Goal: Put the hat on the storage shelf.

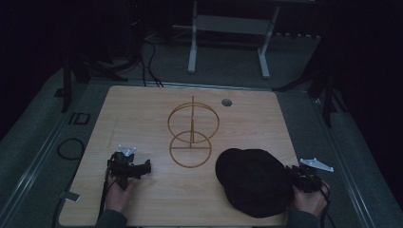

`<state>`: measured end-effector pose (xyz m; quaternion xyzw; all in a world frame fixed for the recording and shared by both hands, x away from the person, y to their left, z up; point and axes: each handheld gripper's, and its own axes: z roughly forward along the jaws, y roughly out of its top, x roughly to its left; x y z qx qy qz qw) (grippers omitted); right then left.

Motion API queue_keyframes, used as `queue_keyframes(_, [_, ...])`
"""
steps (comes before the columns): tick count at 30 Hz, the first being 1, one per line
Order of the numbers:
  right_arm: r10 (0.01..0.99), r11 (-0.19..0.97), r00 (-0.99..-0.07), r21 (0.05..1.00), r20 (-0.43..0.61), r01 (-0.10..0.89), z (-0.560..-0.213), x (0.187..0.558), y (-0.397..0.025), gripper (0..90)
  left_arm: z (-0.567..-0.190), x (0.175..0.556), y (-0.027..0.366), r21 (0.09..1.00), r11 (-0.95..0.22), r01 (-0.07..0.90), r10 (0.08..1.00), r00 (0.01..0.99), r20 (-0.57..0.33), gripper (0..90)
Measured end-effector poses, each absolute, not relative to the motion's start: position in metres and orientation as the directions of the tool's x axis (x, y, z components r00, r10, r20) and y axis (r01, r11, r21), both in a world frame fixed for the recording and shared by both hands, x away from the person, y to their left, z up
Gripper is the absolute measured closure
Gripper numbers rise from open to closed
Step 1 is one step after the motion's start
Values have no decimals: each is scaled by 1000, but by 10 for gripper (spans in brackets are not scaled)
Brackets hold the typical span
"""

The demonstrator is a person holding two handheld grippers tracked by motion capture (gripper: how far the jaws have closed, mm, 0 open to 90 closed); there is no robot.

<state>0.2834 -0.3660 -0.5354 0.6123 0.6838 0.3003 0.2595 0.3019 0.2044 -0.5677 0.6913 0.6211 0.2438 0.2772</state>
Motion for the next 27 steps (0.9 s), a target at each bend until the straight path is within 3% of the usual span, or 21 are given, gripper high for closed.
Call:
queue_keyframes(16, [977, 166, -214, 700, -19, 695, -504, 278, -354, 660, -568, 302, 204, 686, -75, 723, 994, 109, -7, 12])
queue_keyframes(27, [952, 229, -305, 700, -17, 676, -482, 275, -324, 618, -568, 302, 204, 686, -75, 723, 994, 110, -7, 12])
